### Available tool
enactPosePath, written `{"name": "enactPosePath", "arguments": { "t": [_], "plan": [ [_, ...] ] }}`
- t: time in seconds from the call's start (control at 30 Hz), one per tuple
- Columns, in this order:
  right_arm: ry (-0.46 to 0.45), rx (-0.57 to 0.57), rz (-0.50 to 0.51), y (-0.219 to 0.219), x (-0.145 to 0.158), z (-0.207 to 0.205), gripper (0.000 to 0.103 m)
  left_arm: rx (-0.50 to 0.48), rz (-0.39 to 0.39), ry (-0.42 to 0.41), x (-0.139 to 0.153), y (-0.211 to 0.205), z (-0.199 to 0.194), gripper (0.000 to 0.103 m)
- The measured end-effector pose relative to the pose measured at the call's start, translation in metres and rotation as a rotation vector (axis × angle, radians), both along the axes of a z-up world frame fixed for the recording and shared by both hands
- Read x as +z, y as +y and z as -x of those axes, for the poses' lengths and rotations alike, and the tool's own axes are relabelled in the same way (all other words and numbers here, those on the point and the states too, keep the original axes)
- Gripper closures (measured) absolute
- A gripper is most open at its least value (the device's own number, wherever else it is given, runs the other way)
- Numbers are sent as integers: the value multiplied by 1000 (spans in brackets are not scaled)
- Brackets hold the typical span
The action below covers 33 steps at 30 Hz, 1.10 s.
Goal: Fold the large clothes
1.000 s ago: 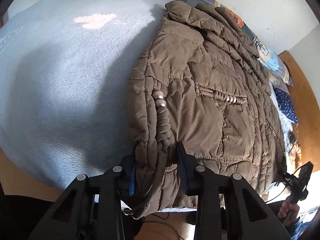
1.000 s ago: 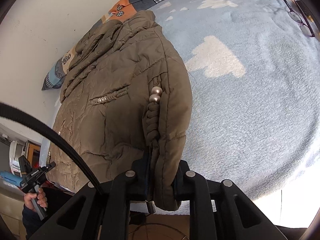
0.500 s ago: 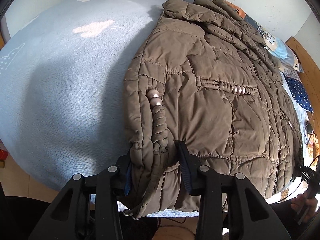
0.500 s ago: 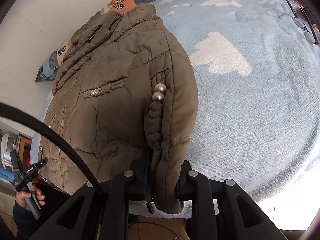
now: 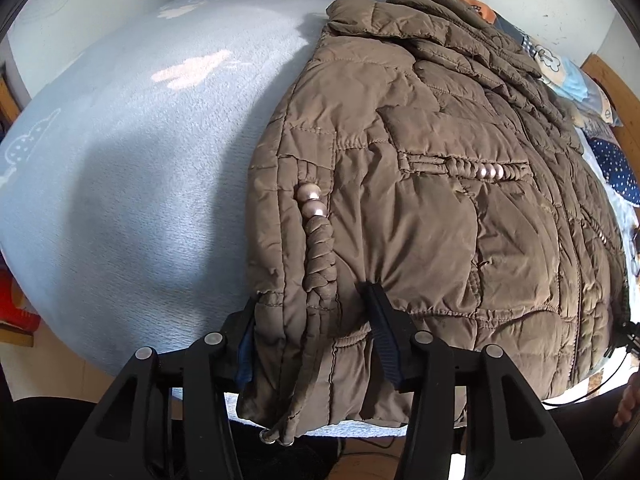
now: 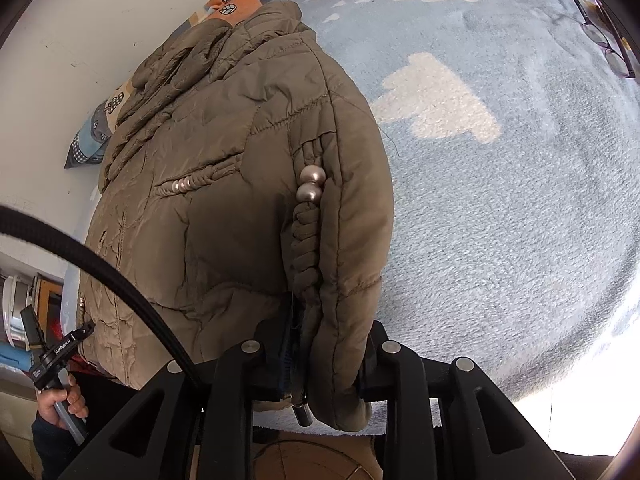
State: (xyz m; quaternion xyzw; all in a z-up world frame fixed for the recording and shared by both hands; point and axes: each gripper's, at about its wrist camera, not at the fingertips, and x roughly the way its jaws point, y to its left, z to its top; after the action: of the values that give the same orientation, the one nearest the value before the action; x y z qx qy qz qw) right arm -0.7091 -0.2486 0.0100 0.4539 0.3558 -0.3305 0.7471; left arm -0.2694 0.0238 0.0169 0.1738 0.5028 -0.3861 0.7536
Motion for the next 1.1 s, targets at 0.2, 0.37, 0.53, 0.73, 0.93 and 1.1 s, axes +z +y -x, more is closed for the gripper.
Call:
{"name": "enactPosePath", "arguments": {
  "t": [0.2, 0.37, 0.53, 0.73, 0.93, 1.1],
  "plan": [
    [30, 33, 63, 7, 7, -7, 85, -41, -17, -112, 8, -5, 16, 76],
    [26, 40, 99, 11, 12, -6, 89, -48, -17, -205, 16, -6, 27, 84],
    [18, 35, 107, 12, 13, -4, 89, -54, -15, -260, 21, -6, 33, 85],
    [20, 33, 107, 13, 13, -3, 89, -60, -21, -296, 22, -7, 39, 85],
    [17, 32, 111, 15, 14, -3, 89, -61, -21, -306, 23, -7, 39, 85],
    [-9, 32, 141, 18, 21, 0, 89, -50, 0, -304, 27, -4, 38, 85]
  ]
}}
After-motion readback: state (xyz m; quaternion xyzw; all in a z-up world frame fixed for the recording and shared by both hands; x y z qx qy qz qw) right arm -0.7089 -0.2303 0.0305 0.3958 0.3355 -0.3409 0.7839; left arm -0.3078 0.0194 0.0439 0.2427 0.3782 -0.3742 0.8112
